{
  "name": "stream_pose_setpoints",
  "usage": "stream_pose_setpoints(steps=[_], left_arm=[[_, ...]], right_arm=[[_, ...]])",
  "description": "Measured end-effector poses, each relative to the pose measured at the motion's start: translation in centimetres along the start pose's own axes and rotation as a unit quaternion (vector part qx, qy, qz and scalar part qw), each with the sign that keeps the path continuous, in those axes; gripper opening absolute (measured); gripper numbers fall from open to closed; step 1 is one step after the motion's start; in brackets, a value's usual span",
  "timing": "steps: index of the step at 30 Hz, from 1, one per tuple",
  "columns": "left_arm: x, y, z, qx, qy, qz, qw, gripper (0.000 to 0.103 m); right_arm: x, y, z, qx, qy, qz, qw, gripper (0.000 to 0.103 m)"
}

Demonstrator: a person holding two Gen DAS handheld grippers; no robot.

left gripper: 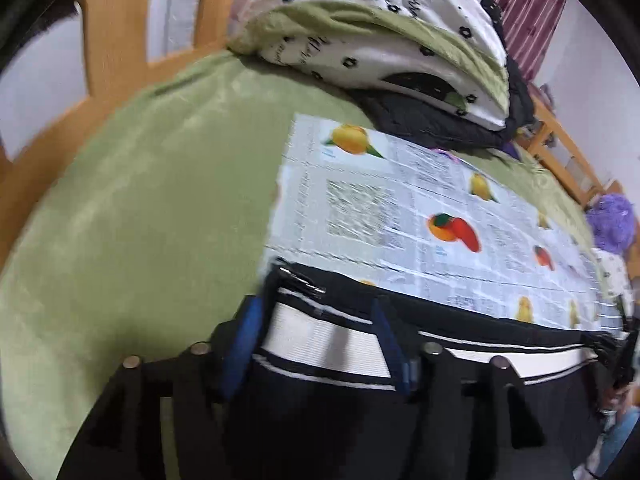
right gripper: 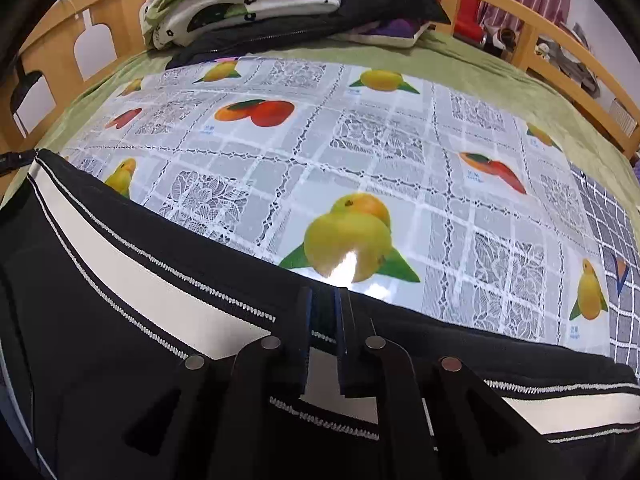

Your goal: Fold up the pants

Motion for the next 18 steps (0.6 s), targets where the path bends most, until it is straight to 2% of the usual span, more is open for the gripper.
stream_pose_setpoints(steps=[1,2,3,4,5,7,8,9,11,12,13,16,18], left_arm=[[0.0,0.6,-0.1,-0.002,-0.005,0.006,1.0000,0.056],[0.1,1.0,-0.2,0.007,-0.009,0.004,0.9999,0.042],[0.2,1.4,-0.3,0.027,-0.008,0.000,0.9996,0.025],[0.4,1.4,-0.3,0.031,-0.004,0.000,0.9995,0.017],[0.6,1.0,-0.3,0.024,-0.004,-0.007,0.9997,0.016],[1.3,-1.0,0.4,0.031,-0.015,-0.055,0.9979,0.015],[1.4,-1.1,0.8,0.024,-0.019,-0.058,0.9978,0.015],[1.5,-0.2,1.2,0.021,-0.028,-0.045,0.9984,0.015],[1.3,1.9,1.5,0.032,-0.043,-0.019,0.9984,0.016],[1.1,2.4,1.4,0.042,-0.039,-0.016,0.9982,0.017],[1.1,2.6,1.1,0.057,-0.029,-0.013,0.9978,0.021],[1.2,0.9,0.4,0.079,-0.022,-0.007,0.9966,0.037],[0.8,-1.0,-0.4,0.063,-0.013,-0.030,0.9975,0.043]], right_arm=[[0.0,0.1,0.1,-0.003,0.001,0.000,1.000,0.010],[0.0,0.1,0.3,-0.005,0.001,-0.003,1.000,0.010],[0.0,0.1,0.4,-0.008,-0.002,-0.008,1.000,0.006],[0.0,-0.3,0.6,-0.011,-0.006,-0.015,1.000,0.004],[0.1,-0.9,0.5,-0.007,-0.003,-0.020,1.000,0.004],[0.3,-2.6,-0.7,0.031,0.029,-0.048,0.998,0.004],[0.3,-2.7,-1.2,0.042,0.041,-0.052,0.997,0.004],[0.1,-2.0,-1.5,0.046,0.051,-0.044,0.997,0.004],[-0.1,0.2,-1.1,0.027,0.050,-0.014,0.998,0.004],[-0.1,0.8,-0.7,0.010,0.046,-0.021,0.999,0.005],[0.0,0.7,-0.2,-0.007,0.043,-0.034,0.998,0.007],[0.2,-0.5,-0.5,-0.009,0.061,-0.022,0.998,0.015],[-0.3,-2.7,-1.5,-0.007,0.082,-0.046,0.996,0.017]])
Point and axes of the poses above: each gripper's, at about its wrist camera, not at the fingertips, and y roughly the way its jaws point, z to its left, x to its top, the point moved 2 cm from there along y, roughly the way its jaws point, and after that the axes turned 3 degrees about y, right-handed, at the moved point
